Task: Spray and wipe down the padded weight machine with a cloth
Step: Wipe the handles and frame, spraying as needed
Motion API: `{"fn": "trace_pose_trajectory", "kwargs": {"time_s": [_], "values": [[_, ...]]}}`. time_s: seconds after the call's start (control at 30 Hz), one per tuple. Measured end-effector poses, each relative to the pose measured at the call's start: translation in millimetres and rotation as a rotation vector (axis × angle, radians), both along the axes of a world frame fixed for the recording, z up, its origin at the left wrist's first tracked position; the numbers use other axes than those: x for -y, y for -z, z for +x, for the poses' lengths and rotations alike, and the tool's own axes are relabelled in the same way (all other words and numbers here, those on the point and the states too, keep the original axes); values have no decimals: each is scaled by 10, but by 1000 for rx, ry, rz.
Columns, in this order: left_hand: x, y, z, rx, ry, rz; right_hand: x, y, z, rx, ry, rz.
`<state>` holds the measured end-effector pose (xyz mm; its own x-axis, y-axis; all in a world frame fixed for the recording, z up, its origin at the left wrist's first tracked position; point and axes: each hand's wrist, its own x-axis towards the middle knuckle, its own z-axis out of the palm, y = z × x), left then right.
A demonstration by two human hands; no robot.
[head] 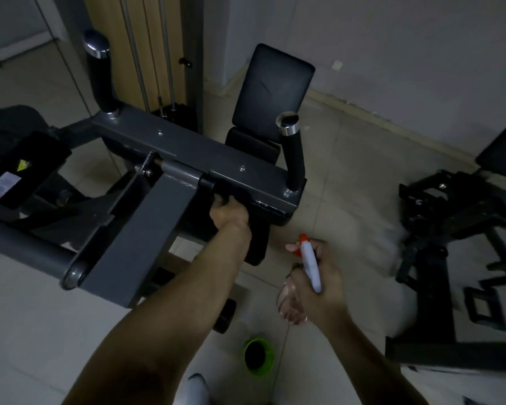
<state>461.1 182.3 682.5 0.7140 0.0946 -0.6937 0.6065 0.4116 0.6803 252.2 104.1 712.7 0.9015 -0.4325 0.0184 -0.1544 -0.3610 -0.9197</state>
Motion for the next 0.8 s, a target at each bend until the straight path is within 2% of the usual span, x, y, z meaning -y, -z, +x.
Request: {"fn": "trace_pose_trajectory", "kwargs": {"time_s": [0.07,0.17,0.4,0.57,0.8], "values": [[28,-62,-248,-6,46,-74,-38,-6,-61,3,60,40],[-67,-245,-497,-59,289,-133,-189,-148,-152,65,113,65],[-868,-835,-683,87,370,-411,-730,-513,-306,213,147,68],[-1733,-1359,-818,193,300,-401,-1449,-770,-389,262,164,173],[-2578,-1624,-589,140,132,-350,-2054,-1259,-165,197,168,264]]}}
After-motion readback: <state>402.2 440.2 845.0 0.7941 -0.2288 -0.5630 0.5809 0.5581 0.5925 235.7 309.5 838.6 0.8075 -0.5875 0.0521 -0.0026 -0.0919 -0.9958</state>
